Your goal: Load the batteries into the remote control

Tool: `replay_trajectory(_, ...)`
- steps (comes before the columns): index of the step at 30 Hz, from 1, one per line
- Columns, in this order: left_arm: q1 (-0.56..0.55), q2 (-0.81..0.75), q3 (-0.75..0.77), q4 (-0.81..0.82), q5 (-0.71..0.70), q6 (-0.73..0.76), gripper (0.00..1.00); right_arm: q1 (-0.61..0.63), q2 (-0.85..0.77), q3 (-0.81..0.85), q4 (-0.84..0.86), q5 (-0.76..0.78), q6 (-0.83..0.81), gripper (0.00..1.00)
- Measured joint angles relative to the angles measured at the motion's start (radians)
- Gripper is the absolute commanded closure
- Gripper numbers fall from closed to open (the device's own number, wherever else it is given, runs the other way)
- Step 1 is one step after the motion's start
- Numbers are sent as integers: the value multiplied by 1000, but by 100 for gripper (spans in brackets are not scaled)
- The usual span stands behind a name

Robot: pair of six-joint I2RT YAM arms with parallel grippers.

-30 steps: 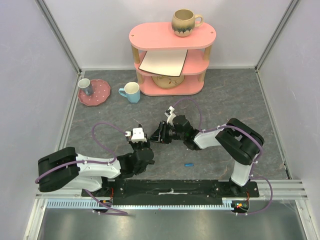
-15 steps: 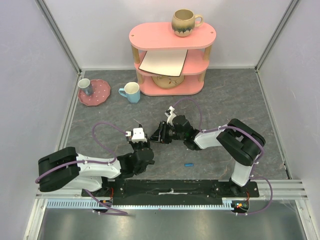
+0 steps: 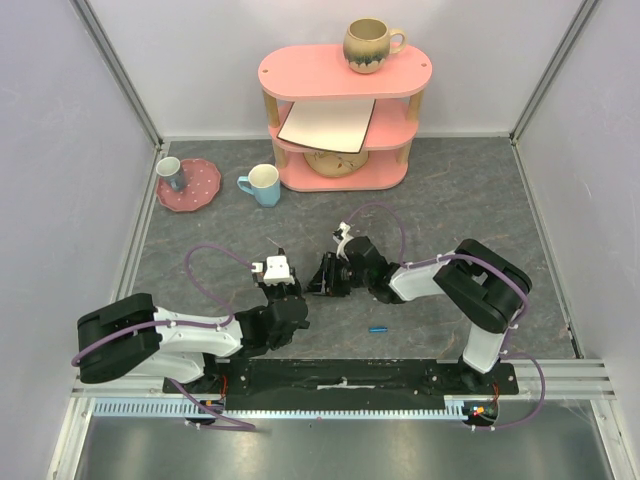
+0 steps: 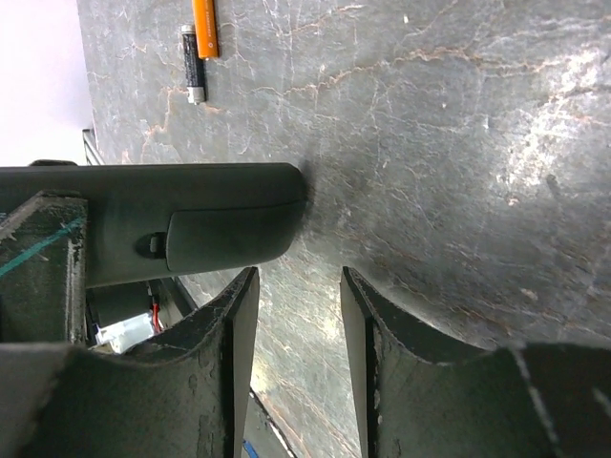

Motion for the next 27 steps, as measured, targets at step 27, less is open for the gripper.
replay_trajectory(27, -2, -83, -209, 258, 37, -274, 98, -20, -27, -105, 301, -59, 87, 16)
